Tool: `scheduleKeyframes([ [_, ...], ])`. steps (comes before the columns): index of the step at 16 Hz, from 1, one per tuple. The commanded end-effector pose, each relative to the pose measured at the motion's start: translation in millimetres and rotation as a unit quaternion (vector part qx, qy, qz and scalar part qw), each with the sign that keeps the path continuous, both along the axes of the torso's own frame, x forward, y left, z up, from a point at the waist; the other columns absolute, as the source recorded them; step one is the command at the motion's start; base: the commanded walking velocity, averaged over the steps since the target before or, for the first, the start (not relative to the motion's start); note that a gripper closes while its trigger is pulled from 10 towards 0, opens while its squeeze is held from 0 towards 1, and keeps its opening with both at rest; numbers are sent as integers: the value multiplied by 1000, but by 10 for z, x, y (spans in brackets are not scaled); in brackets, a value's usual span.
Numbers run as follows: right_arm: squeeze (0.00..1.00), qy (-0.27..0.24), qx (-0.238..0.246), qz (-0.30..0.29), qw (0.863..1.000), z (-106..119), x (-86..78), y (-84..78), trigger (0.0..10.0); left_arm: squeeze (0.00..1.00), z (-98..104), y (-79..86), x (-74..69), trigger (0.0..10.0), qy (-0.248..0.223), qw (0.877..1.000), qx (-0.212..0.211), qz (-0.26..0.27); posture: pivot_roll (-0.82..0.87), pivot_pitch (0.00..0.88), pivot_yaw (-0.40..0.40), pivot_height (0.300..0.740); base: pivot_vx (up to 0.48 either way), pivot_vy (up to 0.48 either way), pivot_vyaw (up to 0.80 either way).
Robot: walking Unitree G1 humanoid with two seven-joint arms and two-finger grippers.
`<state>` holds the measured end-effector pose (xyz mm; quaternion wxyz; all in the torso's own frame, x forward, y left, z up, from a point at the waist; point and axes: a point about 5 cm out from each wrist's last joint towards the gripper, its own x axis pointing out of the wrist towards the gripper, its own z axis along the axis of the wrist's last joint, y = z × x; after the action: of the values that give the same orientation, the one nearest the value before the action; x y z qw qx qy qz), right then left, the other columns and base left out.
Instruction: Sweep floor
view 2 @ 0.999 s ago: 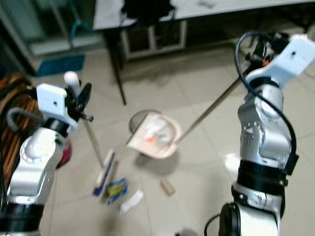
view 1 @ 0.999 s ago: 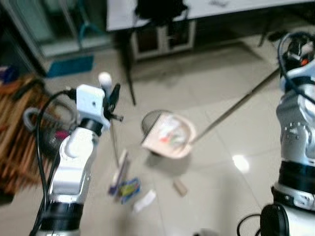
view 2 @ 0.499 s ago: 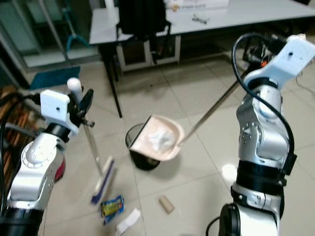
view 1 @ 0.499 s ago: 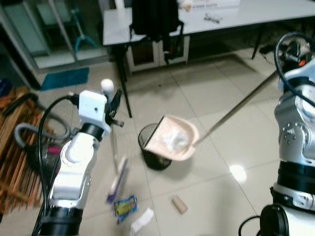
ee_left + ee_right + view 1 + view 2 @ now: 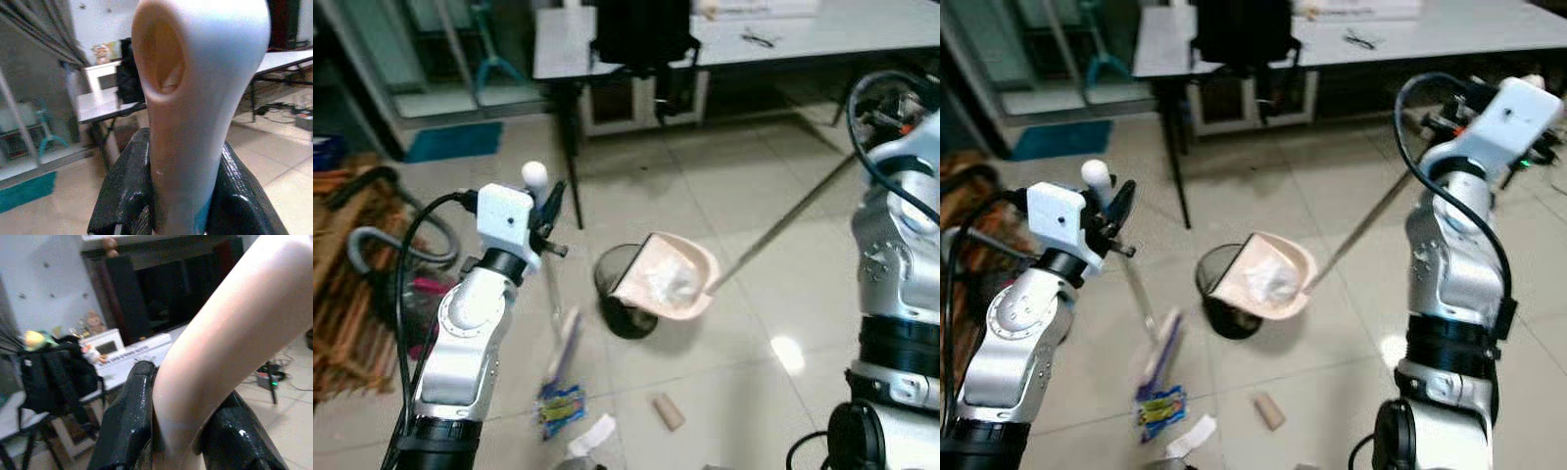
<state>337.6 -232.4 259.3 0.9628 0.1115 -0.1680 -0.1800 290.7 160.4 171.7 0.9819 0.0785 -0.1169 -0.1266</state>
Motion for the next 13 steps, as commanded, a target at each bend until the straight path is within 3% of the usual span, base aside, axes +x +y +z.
scheduleKeyframes([
  [1,0,-34,-2,-5,999,139,15,15,10000,0,75,20,-1,10000,-15,1000,5,4,-8,20,44,740,0,0,0],
  [7,0,-63,-35,21,997,150,180,245,10000,0,59,10,-20,10000,-10,1000,9,3,-2,24,41,740,0,0,0],
  [13,0,-134,-147,96,975,229,282,760,10000,0,58,15,-36,10000,-8,1000,15,4,9,32,37,740,0,0,0],
])
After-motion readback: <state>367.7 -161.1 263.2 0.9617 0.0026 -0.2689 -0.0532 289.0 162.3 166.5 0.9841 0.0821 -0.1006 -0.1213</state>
